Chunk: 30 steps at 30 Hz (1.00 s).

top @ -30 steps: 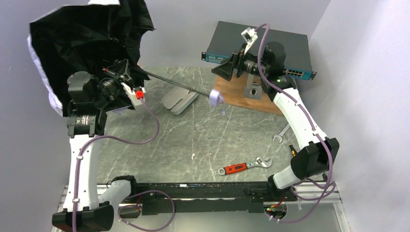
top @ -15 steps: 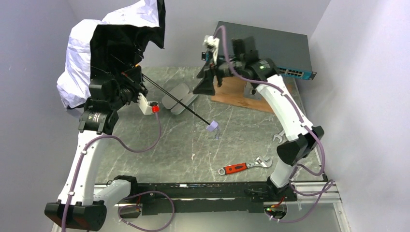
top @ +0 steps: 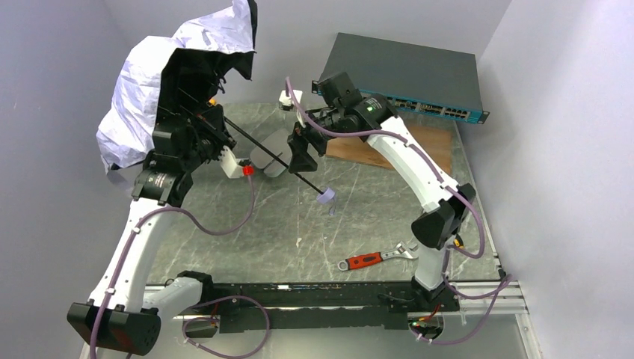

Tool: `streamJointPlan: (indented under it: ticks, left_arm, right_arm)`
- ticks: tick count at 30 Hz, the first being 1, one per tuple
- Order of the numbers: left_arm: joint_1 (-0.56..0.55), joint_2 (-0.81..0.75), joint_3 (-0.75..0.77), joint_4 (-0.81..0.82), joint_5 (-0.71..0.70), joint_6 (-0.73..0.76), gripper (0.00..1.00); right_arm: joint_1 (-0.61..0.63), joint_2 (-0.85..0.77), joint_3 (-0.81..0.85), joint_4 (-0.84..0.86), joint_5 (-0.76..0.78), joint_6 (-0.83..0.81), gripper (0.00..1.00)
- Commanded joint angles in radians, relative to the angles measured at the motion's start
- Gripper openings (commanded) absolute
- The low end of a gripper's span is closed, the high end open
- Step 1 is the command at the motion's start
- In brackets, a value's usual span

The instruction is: Open the umbrella

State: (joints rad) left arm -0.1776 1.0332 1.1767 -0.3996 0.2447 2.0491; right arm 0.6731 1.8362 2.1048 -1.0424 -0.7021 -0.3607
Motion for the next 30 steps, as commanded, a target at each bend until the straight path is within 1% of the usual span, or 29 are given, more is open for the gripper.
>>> streamJointPlan:
  ticks: [1,9,15,18,21,22,24,27,30]
  left_arm:
    - [-0.013,-0.007,0.009,0.136,-0.04,0.05,0.0]
    - [-0.017,0.002,0.003,0.175,-0.034,0.053,0.0]
    - [-0.02,0.008,0.002,0.187,-0.013,0.049,0.0]
    - [-0.022,0.012,0.011,0.182,-0.013,0.042,0.0]
    - [-0.022,0.017,0.027,0.176,-0.023,0.021,0.0]
    - [-0.022,0.02,0.031,0.181,-0.03,0.01,0.0]
    - [-0.022,0.028,0.033,0.202,-0.059,0.002,0.0]
    - [-0.018,0.046,0.03,0.258,-0.118,0.002,0.0]
    - [0.004,0.067,0.026,0.319,-0.176,0.016,0.0]
  right_arm:
    - [0.009,0.049,0.103,-0.095,0.069,-0.06,0.93]
    - [0.02,0.058,0.096,-0.088,0.077,-0.049,0.89]
    - [0.032,0.053,0.076,-0.057,0.115,-0.035,0.87]
    - [0.037,0.053,0.041,-0.022,0.177,-0.018,0.84]
    - [0.036,0.064,0.015,-0.022,0.222,-0.022,0.77]
    - [0.036,0.069,0.007,-0.031,0.224,-0.03,0.73]
    - [0.036,0.073,-0.016,-0.053,0.214,-0.052,0.61]
    - [0.036,0.072,-0.046,-0.085,0.188,-0.083,0.32]
    - [0.036,0.059,-0.067,-0.106,0.189,-0.102,0.07]
